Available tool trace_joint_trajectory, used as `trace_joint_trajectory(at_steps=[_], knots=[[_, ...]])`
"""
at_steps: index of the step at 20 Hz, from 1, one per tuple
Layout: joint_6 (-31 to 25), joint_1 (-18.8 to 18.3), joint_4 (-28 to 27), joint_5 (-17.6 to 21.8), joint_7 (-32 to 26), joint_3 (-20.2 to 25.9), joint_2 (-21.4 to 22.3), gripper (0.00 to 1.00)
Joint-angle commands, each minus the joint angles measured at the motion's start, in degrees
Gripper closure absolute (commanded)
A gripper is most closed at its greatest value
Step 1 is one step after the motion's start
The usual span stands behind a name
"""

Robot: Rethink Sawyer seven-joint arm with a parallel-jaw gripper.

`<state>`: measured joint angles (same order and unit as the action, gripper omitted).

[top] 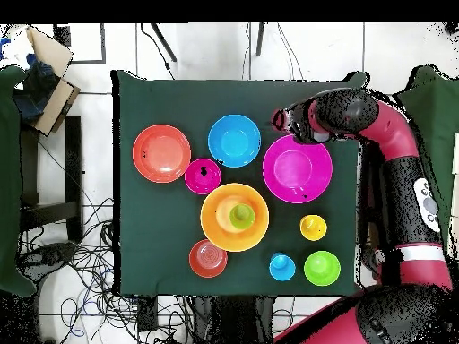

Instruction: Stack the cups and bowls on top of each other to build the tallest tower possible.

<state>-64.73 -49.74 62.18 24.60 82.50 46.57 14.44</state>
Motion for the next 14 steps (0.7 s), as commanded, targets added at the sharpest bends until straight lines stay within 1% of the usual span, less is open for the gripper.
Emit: trace_joint_trajectory(at_steps=[1,4,6,10,14], knots=[[5.34,1.5,8.63,1.77,-9.18,0.63,2.16,0.0],[5.98,0.9,11.06,1.51,-8.16,0.76,3.79,0.0],[6.35,0.92,11.01,1.69,-8.58,0.72,3.4,0.0],[7.42,1.48,7.34,2.79,-11.56,0.45,-0.47,0.0],[7.52,1.21,6.92,2.81,-12.72,0.53,-1.21,0.0]])
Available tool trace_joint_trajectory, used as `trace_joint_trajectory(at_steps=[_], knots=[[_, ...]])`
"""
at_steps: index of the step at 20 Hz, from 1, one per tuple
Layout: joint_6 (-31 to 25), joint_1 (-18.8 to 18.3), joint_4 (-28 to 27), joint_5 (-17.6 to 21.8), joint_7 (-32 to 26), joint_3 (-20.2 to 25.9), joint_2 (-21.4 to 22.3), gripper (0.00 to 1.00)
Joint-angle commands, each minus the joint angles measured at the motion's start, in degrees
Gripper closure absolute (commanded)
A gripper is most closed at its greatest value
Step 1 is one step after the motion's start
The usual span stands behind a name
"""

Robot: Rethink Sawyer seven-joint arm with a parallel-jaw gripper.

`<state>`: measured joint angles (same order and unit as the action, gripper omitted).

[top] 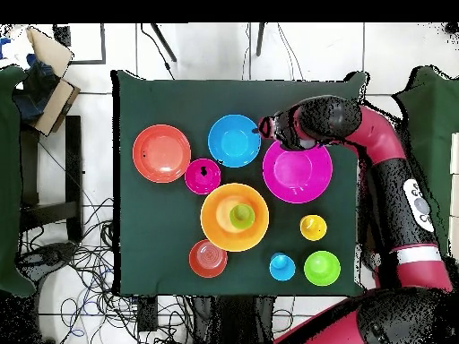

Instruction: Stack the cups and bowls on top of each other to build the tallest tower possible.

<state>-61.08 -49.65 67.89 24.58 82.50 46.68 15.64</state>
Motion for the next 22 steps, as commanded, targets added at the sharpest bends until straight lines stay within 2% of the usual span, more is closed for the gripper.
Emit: trace_joint_trajectory(at_steps=[1,7,11,13,17,22], knots=[[3.8,0.95,1.49,2.74,-12.87,0.5,-2.34,0.0],[4.85,-0.39,4.88,2.93,-12.71,0.6,-1.05,0.0],[6.08,-2.37,14.44,2.49,-8.24,0.86,7.07,0.0],[6.18,-3.39,17.52,2.07,-7.87,1.55,9.17,0.0],[8.0,-5.51,21.56,2.72,-8.67,2.38,9.33,0.0],[13.22,-7.52,25.62,5.66,-8.63,1.97,8.24,0.0]])
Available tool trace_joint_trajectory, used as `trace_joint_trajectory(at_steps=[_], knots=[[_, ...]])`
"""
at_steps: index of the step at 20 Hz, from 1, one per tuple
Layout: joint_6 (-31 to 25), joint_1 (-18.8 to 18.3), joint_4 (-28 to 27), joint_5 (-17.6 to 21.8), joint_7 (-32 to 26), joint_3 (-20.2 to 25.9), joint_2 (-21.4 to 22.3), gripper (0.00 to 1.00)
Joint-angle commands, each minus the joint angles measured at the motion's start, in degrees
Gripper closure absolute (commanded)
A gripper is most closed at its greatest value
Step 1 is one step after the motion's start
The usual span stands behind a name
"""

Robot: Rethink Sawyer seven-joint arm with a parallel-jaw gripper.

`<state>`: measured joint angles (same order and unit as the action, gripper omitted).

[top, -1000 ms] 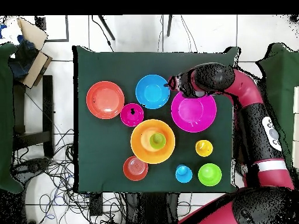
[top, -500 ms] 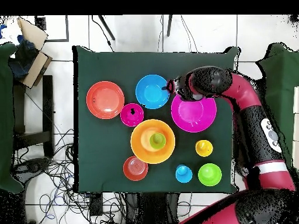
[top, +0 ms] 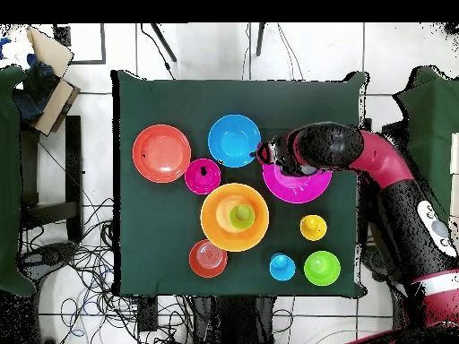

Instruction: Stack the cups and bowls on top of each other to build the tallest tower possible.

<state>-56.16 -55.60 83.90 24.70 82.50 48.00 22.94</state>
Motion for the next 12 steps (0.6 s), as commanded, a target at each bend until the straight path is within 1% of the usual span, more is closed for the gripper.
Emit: trace_joint_trajectory(at_steps=[1,3,6,12], knots=[[8.93,-1.73,9.78,6.05,-8.9,0.51,0.6,0.0],[9.41,-1.58,9.15,6.81,-9.25,-0.01,-0.21,0.0],[10.35,-1.34,7.31,8.24,-10.76,-0.62,-2.95,0.0],[13.31,-0.53,5.59,10.69,-10.15,-1.44,-5.93,0.0]])
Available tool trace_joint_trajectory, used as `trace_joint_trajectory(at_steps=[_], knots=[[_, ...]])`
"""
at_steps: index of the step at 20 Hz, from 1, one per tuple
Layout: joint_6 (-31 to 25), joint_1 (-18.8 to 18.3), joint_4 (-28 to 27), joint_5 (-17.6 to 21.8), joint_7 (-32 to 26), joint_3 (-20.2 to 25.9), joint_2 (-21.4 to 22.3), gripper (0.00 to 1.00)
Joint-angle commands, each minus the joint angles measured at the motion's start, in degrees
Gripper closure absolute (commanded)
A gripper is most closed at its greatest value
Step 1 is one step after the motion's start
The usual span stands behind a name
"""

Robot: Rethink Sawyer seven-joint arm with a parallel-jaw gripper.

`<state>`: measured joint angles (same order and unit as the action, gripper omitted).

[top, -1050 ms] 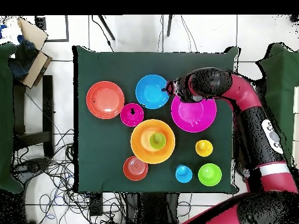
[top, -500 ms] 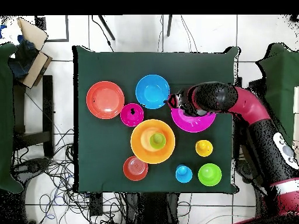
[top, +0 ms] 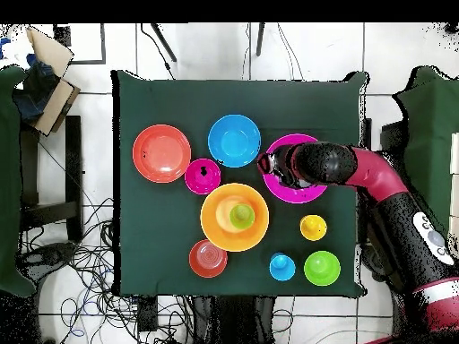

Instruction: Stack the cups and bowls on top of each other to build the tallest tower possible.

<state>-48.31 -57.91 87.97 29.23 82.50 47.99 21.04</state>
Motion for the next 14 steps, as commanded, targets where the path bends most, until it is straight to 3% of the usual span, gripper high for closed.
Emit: trace_joint_trajectory(at_steps=[1,14], knots=[[5.74,1.88,1.51,6.41,-9.85,-1.46,-4.1,0.0],[8.67,2.99,-0.54,9.53,-7.7,-2.64,-5.82,0.0]])
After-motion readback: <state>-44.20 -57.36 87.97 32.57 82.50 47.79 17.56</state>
